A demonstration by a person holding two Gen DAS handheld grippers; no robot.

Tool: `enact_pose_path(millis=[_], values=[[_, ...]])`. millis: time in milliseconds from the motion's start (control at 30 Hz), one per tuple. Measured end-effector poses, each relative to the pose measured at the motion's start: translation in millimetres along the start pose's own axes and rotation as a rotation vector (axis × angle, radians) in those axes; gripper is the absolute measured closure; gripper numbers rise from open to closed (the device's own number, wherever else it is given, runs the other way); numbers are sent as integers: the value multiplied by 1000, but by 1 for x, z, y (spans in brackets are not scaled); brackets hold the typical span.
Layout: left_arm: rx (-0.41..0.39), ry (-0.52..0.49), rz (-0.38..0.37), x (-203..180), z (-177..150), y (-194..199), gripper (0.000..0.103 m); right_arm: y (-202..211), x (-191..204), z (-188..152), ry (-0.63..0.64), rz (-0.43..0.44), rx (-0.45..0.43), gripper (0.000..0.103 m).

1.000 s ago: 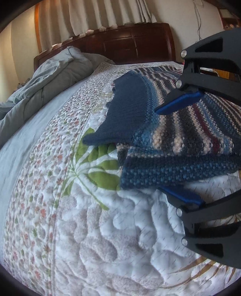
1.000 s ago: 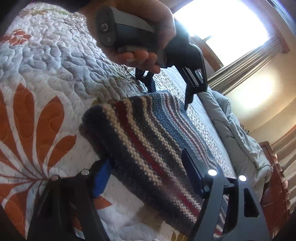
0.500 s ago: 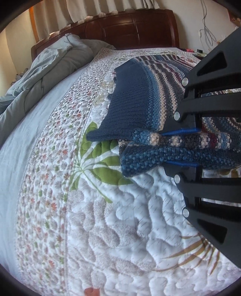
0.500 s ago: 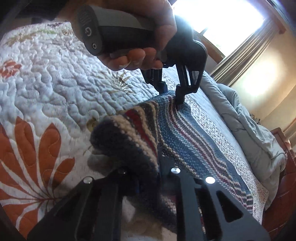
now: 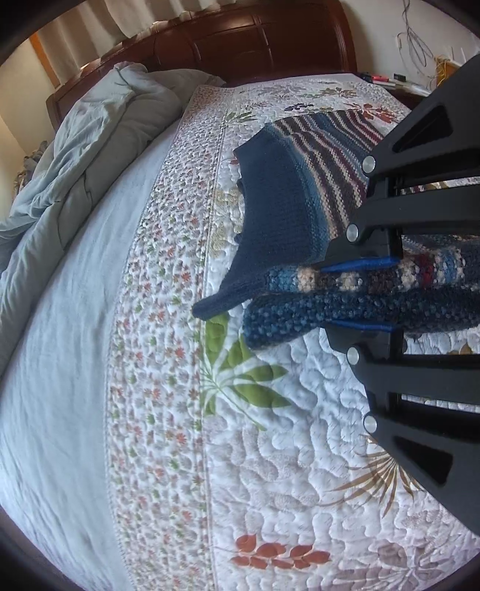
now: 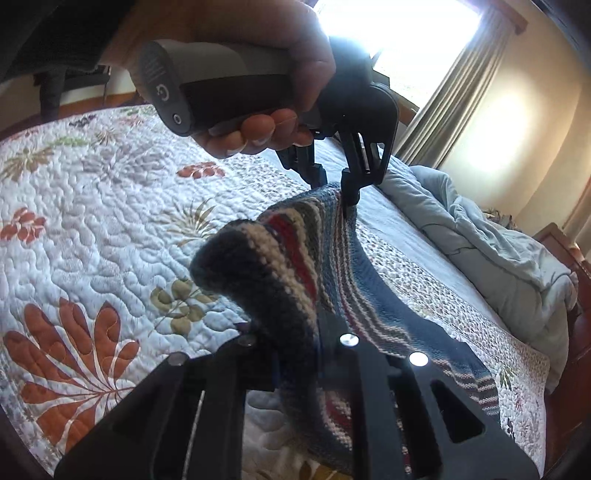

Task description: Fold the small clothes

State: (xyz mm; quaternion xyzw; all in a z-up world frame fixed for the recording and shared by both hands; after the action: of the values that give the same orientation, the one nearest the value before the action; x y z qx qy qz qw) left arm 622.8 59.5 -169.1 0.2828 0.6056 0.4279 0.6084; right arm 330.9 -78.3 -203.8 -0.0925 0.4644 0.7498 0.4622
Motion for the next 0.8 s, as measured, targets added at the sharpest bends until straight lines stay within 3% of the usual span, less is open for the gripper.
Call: enact_pose_path(millis=[800], values=[[-31,-112,135,-138,-5,7,82,44,-101,-51,-228,-51,-52,92]])
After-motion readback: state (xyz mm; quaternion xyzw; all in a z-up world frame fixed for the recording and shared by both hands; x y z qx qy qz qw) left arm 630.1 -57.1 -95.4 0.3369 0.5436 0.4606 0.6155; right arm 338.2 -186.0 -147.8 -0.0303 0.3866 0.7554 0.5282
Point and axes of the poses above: each gripper's, at about its wrist camera, not at the fingertips, and y roughly against the way its jaws point, x to its left, z to its top, the point moved 1 cm from there along -y, roughly the way its jaws point, and after that the axes turned 14 degrees about y, right-handed, at the moved point
